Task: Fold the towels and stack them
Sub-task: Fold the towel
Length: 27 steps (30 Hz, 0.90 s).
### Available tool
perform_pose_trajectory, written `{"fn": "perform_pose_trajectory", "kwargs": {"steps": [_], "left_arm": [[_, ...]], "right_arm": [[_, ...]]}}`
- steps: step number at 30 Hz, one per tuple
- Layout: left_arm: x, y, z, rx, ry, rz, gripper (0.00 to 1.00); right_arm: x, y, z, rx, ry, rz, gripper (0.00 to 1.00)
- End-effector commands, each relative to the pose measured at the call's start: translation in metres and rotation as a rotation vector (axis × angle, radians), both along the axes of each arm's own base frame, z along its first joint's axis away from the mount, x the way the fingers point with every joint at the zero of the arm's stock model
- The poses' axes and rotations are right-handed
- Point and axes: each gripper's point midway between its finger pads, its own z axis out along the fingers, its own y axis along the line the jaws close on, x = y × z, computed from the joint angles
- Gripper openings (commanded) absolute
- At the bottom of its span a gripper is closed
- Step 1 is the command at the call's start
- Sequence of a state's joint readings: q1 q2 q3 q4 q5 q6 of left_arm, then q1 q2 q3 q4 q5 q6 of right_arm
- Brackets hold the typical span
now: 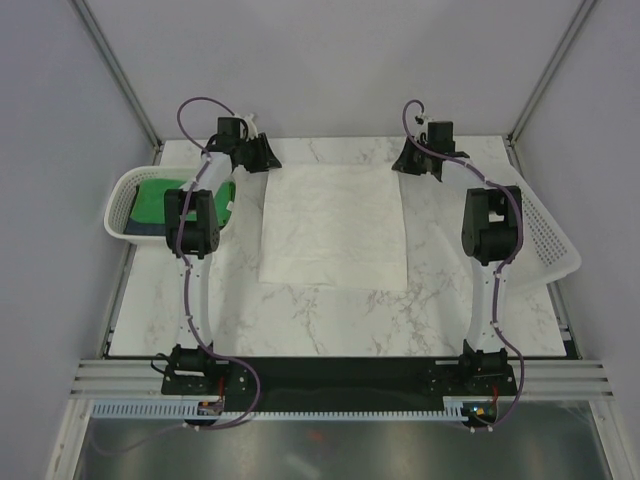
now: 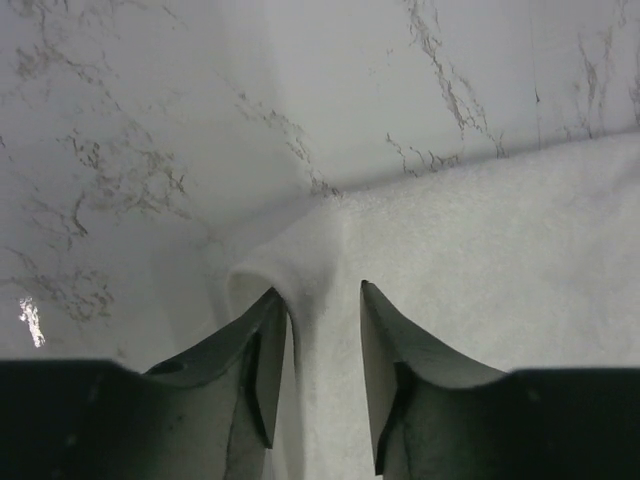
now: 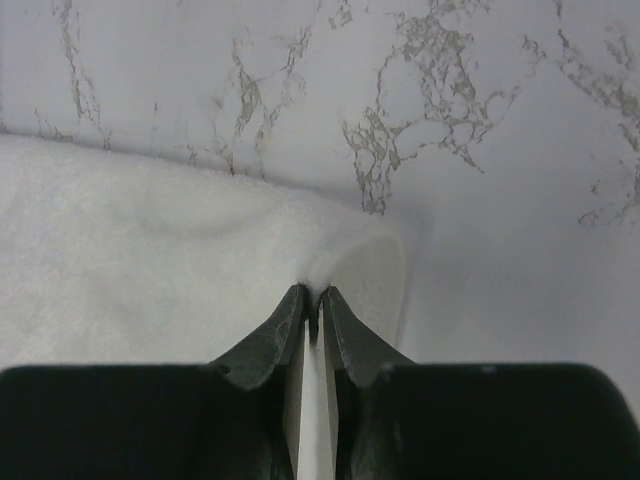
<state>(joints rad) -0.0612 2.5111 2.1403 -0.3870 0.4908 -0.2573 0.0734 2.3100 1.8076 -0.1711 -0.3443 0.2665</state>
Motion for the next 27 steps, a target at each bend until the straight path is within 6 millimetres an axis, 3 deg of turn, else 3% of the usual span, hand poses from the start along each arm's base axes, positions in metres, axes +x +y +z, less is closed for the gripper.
{"fn": "perform_pose_trajectory", "kwargs": {"steps": [1, 9, 21, 23, 24, 25, 27], "left_arm": [[0.021, 0.002, 0.022, -0.042, -0.067, 0.038, 0.46], [0.022, 0.001, 0.012, -0.054, -0.048, 0.049, 0.48], [0.032, 0.001, 0.009, -0.066, -0.072, 0.069, 0.42], [0.032, -0.002, 0.006, -0.087, -0.065, 0.057, 0.25], [0.032, -0.004, 0.008, -0.096, -0.068, 0.052, 0.17], [0.032, -0.005, 0.009, -0.106, -0.066, 0.050, 0.02], [0.030, -0.007, 0.021, -0.120, -0.075, 0.046, 0.02]], "right_arm": [[0.021, 0.002, 0.021, 0.039, -0.075, -0.011, 0.20], [0.025, 0.000, 0.009, 0.044, -0.050, -0.048, 0.28], [0.043, 0.000, 0.007, 0.061, -0.072, -0.066, 0.29], [0.043, 0.001, 0.006, 0.065, -0.071, -0.063, 0.25], [0.043, 0.002, 0.005, 0.062, -0.071, -0.059, 0.10], [0.043, 0.001, 0.008, 0.060, -0.077, -0.057, 0.01], [0.043, 0.001, 0.016, 0.045, -0.096, -0.045, 0.00]]}}
